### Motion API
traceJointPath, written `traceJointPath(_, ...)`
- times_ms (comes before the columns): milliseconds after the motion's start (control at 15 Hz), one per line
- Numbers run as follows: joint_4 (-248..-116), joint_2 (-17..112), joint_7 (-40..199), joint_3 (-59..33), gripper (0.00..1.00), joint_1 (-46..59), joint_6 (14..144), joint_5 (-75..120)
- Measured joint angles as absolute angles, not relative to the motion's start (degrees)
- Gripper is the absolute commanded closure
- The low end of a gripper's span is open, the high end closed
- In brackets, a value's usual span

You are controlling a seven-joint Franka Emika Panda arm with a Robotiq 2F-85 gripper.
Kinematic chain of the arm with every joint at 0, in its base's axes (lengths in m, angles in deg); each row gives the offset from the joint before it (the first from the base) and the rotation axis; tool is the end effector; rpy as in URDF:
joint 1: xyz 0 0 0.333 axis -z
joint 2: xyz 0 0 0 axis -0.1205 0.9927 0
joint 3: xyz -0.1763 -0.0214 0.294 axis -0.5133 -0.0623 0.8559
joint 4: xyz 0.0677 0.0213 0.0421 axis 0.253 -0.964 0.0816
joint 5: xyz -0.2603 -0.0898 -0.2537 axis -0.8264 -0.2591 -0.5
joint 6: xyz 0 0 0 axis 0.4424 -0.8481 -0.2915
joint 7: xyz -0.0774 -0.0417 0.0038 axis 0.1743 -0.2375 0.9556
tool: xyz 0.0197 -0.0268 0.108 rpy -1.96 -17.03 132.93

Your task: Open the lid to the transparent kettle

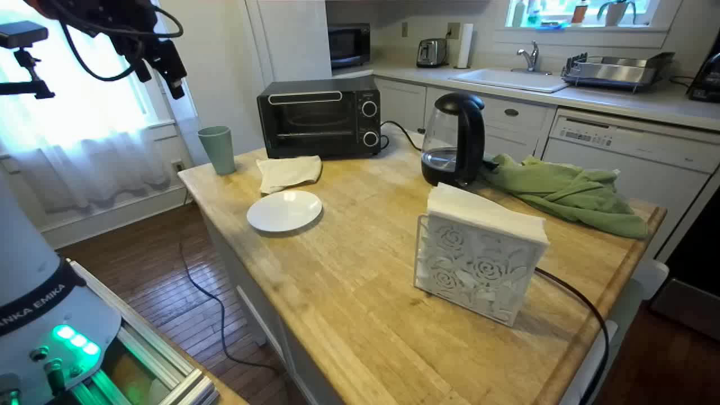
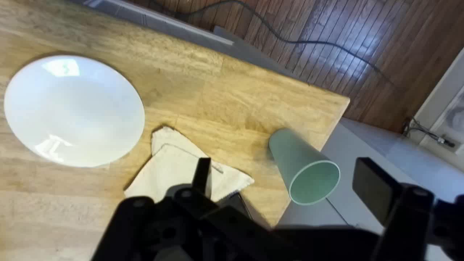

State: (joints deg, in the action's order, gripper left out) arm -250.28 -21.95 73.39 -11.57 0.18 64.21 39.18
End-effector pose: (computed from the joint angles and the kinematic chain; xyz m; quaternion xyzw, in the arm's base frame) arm 0.2566 0.0314 0.4814 -0.9860 -0.0096 -0.1008 0.1322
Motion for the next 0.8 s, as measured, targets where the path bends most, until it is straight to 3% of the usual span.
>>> traceJointPath(800,-252.6,-20.8,73.4,-11.6,0.0,0.2,64.0,39.2)
